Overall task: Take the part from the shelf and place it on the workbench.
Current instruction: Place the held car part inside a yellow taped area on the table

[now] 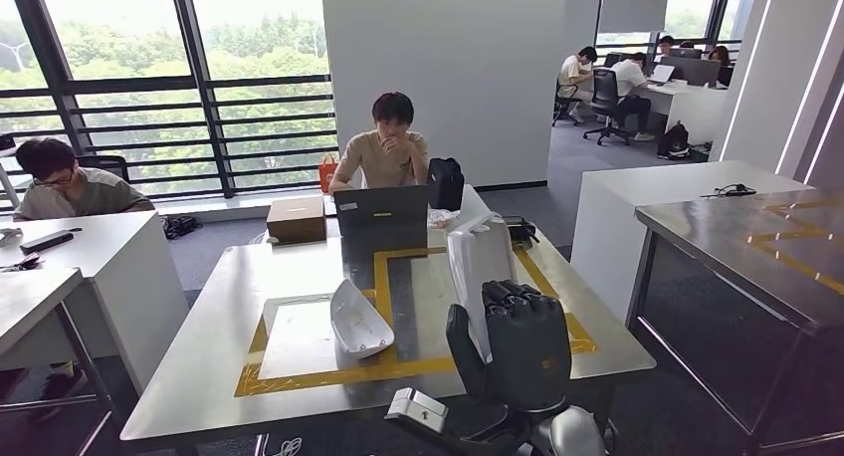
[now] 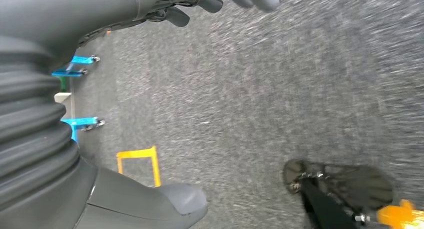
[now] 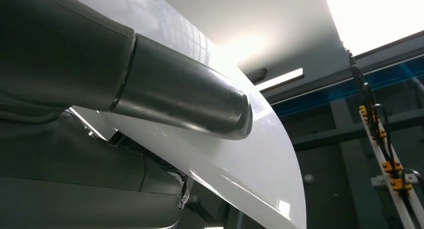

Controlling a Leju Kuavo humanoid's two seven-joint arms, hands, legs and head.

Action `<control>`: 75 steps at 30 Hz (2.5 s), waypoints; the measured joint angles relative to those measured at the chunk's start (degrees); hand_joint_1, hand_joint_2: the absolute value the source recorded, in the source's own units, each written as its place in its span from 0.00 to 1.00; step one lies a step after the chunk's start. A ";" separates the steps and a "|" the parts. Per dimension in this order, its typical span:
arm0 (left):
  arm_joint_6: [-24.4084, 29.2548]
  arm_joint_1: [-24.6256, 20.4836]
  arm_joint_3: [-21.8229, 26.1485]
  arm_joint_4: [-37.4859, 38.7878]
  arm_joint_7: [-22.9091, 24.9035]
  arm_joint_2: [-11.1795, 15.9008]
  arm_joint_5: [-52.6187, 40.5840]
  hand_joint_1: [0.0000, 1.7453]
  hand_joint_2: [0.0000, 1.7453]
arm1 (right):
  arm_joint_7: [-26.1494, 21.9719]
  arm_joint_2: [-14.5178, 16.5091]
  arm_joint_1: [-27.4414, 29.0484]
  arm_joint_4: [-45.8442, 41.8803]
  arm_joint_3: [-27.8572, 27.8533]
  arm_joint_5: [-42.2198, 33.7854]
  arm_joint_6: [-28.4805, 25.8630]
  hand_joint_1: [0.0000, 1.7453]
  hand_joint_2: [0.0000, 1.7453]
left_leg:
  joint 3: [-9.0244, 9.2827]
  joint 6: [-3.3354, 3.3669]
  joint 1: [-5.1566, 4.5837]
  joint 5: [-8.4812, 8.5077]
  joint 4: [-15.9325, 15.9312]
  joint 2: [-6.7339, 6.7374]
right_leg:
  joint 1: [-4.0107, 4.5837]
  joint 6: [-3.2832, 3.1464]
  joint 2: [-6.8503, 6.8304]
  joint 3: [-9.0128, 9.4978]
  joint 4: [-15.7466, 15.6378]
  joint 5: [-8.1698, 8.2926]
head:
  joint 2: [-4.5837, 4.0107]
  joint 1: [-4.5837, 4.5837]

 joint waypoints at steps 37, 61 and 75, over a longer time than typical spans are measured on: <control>-0.61 1.14 0.28 0.13 -0.03 -0.05 0.73 0.00 1.00 | -1.55 0.51 -1.84 -0.57 0.14 -3.66 3.49 1.00 0.00 | 0.77 0.98 -0.28 7.22 -11.24 0.08 | 0.39 0.43 0.33 3.63 -0.24 -2.98 | 0.00 -0.05; -0.60 0.13 0.26 0.15 1.08 -0.68 -0.46 0.00 1.00 | 0.48 1.89 -12.99 12.79 -0.79 -3.13 10.80 1.00 0.00 | 6.95 0.73 -0.30 2.73 -9.25 -0.21 | 0.15 -0.03 0.15 -1.25 -0.54 1.55 | 0.01 0.04; -2.26 -0.45 0.13 0.24 1.91 -0.69 -3.00 0.00 1.00 | -0.80 6.24 -27.92 46.74 -0.61 -0.58 13.78 1.00 0.00 | 1.52 2.73 -0.13 9.96 -14.19 -0.13 | 0.63 1.74 0.33 4.64 0.21 -4.01 | 0.02 -0.07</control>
